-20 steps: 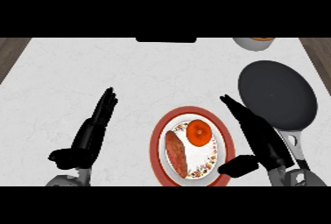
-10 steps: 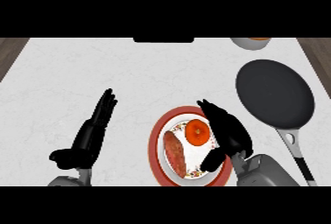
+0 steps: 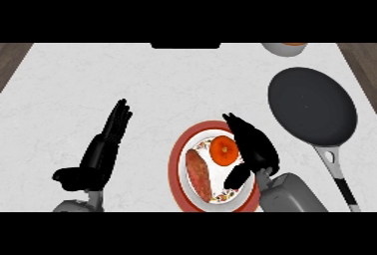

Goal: Pick the squash from the plate and place it in the pan

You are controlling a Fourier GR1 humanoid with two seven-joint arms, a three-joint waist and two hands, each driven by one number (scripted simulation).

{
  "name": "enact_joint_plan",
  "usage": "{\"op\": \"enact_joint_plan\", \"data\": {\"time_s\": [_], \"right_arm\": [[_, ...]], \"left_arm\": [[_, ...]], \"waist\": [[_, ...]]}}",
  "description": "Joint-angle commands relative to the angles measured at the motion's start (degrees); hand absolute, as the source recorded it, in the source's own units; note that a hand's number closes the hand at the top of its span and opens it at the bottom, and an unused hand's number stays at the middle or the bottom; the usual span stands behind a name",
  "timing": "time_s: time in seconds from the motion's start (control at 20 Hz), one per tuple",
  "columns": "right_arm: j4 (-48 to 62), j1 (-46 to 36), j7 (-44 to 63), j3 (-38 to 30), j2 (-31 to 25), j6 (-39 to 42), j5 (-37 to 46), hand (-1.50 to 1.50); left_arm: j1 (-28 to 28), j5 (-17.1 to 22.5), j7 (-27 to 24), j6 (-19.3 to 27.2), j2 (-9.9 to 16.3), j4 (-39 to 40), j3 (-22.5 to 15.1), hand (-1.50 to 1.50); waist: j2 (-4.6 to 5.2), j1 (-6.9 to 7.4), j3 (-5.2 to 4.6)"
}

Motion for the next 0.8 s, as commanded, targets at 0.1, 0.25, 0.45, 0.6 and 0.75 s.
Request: {"op": "enact_joint_plan", "data": {"time_s": [0.1, 0.25, 0.45, 0.6, 0.75], "right_arm": [[-1.22, 0.59, -0.04, -3.80, 3.64, 2.11, 2.54, -1.50], [6.58, -0.55, -5.77, -5.09, 5.94, -1.35, 4.98, -1.50], [15.50, -2.47, -9.04, -6.70, 7.44, -2.70, 6.91, -1.50], [17.69, -3.40, -8.63, -8.78, 8.37, -1.90, 7.28, -1.50], [19.12, -3.49, -9.68, -5.25, 8.87, 1.98, 7.88, 1.50]], "left_arm": [[-0.92, -2.00, -3.14, -1.67, -2.06, 5.06, 1.34, 0.00], [1.22, -0.02, 0.52, -3.99, 0.17, -1.41, 3.61, 0.00], [1.31, -3.45, 1.22, -1.62, -2.47, -2.91, 1.11, 0.00], [-0.86, -2.93, 2.11, -2.56, -2.98, -0.58, 2.45, 0.00], [-2.73, -2.30, 2.00, -3.21, -2.40, 0.69, 4.11, 0.00]], "waist": [[-0.02, -0.17, -0.01], [-0.01, 0.02, 0.00], [0.02, 0.10, 0.01], [0.03, 0.05, 0.01], [0.07, 0.07, 0.00]]}}
